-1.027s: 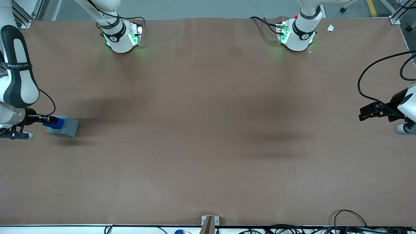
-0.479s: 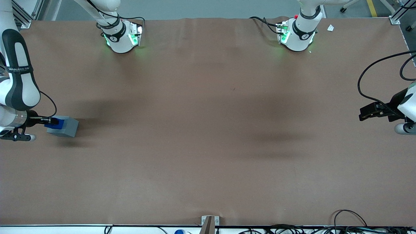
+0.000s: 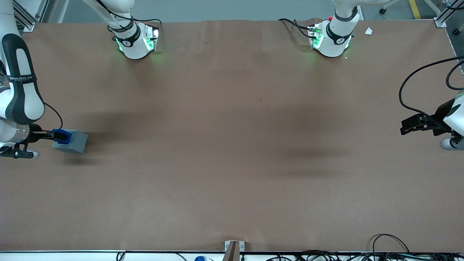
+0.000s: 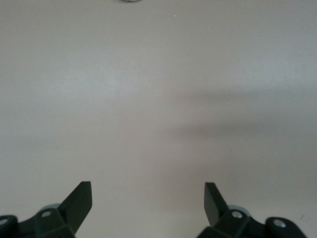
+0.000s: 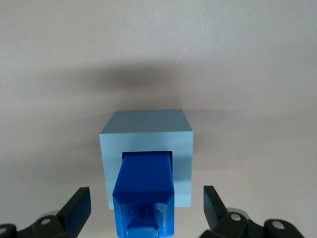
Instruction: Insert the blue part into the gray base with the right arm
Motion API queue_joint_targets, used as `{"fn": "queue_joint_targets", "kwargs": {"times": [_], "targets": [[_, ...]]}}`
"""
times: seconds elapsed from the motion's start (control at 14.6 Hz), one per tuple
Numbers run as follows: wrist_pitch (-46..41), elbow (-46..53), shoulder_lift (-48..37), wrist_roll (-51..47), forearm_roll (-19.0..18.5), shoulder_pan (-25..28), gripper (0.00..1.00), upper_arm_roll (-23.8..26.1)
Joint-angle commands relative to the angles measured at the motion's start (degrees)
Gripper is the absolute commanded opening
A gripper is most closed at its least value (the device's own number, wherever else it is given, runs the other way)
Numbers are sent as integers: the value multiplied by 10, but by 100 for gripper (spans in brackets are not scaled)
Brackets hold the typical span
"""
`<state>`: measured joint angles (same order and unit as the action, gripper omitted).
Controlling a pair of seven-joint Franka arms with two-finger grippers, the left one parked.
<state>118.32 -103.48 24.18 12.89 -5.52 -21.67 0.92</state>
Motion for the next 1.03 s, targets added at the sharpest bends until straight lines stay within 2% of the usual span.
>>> {"fn": "queue_joint_targets", "kwargs": {"times": [0.0, 0.34, 0.48, 0.55, 0.82, 0.96], "targets": [[-34, -4, -59, -7, 0, 4, 100, 8], [-147, 38, -150, -11, 2, 49, 100, 8], [-235, 97, -163, -42, 58, 61, 100, 7], [-261, 111, -169, -57, 67, 69, 100, 7], [-302, 108, -237, -102, 67, 114, 100, 7], [-320, 85, -274, -147, 61, 154, 100, 7]]}}
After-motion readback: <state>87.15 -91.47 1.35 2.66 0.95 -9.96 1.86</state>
